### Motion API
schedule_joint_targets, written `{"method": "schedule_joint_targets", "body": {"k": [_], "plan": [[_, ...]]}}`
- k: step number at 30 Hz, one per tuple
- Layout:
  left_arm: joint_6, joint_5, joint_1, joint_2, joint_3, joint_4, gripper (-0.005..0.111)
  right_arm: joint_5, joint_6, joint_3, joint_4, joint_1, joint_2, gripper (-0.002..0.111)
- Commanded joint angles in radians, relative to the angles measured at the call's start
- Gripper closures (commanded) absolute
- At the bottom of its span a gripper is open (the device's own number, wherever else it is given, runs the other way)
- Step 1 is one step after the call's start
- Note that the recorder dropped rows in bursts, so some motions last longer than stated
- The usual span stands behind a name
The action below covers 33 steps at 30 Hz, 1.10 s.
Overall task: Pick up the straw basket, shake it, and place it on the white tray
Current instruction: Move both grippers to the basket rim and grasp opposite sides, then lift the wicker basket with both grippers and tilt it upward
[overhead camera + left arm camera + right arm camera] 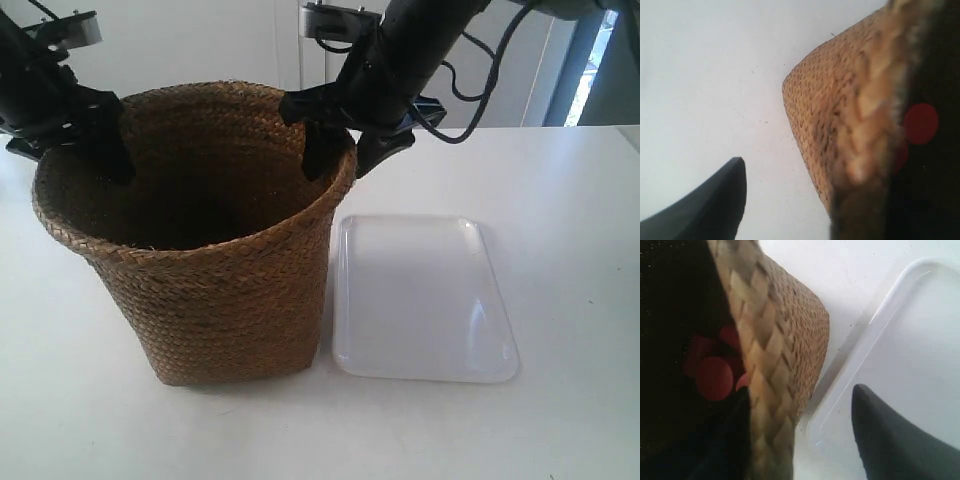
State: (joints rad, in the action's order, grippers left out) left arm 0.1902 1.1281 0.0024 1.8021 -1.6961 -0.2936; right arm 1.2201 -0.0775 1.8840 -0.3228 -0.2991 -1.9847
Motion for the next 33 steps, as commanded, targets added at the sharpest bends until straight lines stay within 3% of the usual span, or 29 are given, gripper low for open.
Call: {"method": "schedule_joint_targets", "body": {"k": [1,5,9,10,16,25,33], "plan": [[0.008,0.034,-0.005,0.023,0.001,-0.015,0.041,-0.015,0.007,-0.001,0.002,-0.002,-0.022,0.062],[0.01,-0.01,-0.005,0.025,0.001,-0.019,0.06,-0.06,0.012,-0.001,0.002,-0.002,-0.031,0.077],[0.044,-0.032,-0.005,0.025,0.001,-0.04,0.097,-0.103,0.009,-0.001,0.002,-0.002,-0.031,0.108],[0.07,-0.038,-0.005,0.025,0.001,-0.047,0.107,-0.108,0.006,-0.001,0.002,-0.002,-0.031,0.108],[0.151,-0.123,-0.005,-0.008,0.015,-0.1,0.107,-0.178,-0.013,-0.005,0.007,-0.004,0.004,0.108],[0.181,-0.589,-0.06,-0.257,0.3,-0.118,0.107,-0.449,-0.019,-0.191,0.013,-0.012,0.251,0.108],[0.185,-1.025,-0.25,-0.446,0.635,-0.14,0.107,-0.79,-0.056,-0.569,0.052,-0.072,0.499,0.108]]}}
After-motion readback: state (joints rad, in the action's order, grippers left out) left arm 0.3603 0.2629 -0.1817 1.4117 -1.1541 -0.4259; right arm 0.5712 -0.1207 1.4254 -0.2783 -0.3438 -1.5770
